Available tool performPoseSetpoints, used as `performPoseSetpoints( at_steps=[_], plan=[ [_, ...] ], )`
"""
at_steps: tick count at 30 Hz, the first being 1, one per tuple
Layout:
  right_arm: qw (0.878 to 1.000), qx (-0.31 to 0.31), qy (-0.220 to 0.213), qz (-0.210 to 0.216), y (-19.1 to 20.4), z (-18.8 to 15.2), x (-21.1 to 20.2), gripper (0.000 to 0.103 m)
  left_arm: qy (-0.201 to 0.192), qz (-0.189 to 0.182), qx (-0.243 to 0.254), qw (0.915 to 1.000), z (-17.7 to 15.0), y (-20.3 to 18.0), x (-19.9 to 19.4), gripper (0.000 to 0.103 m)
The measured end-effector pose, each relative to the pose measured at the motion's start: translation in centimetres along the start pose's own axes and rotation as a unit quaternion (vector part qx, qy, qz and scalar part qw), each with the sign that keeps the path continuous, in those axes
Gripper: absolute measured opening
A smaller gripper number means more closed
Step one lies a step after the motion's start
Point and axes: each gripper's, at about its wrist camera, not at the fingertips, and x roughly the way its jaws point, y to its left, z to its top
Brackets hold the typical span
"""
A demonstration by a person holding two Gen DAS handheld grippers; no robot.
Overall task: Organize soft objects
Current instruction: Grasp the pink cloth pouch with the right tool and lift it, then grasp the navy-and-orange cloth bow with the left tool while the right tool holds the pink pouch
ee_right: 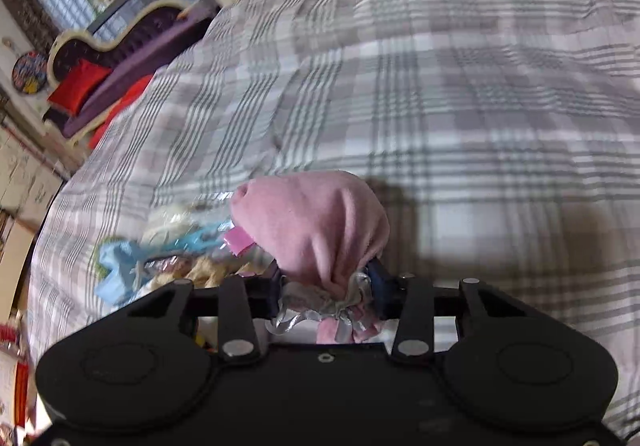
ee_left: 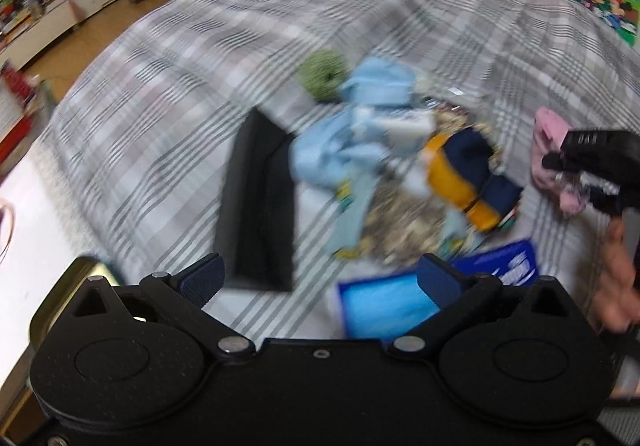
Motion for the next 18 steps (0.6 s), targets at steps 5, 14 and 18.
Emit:
performPoseSetpoints(
  at_steps=[5, 14, 18],
  plan=[
    [1.0, 0.019, -0.012, -0.013, -1.4, 0.1, -0.5, 0.041, 0.012, -0.031, 0.025, 0.9991, 2.6, -3.5, 2.4, 0.099],
    [0.999, 0.032, -0.028, -0.026, -2.4, 0.1, -0.7, 0.041, -0.004, -0.039, 0.129, 0.9909, 2.6, -8.5, 4.6, 0.099],
    [0.999, 0.03, -0.032, -0.024, -2.5, 0.0, -0.8, 0.041, -0.006, -0.025, 0.159, 0.9869, 2.8, -9.8, 5.7, 0.099]
  ],
)
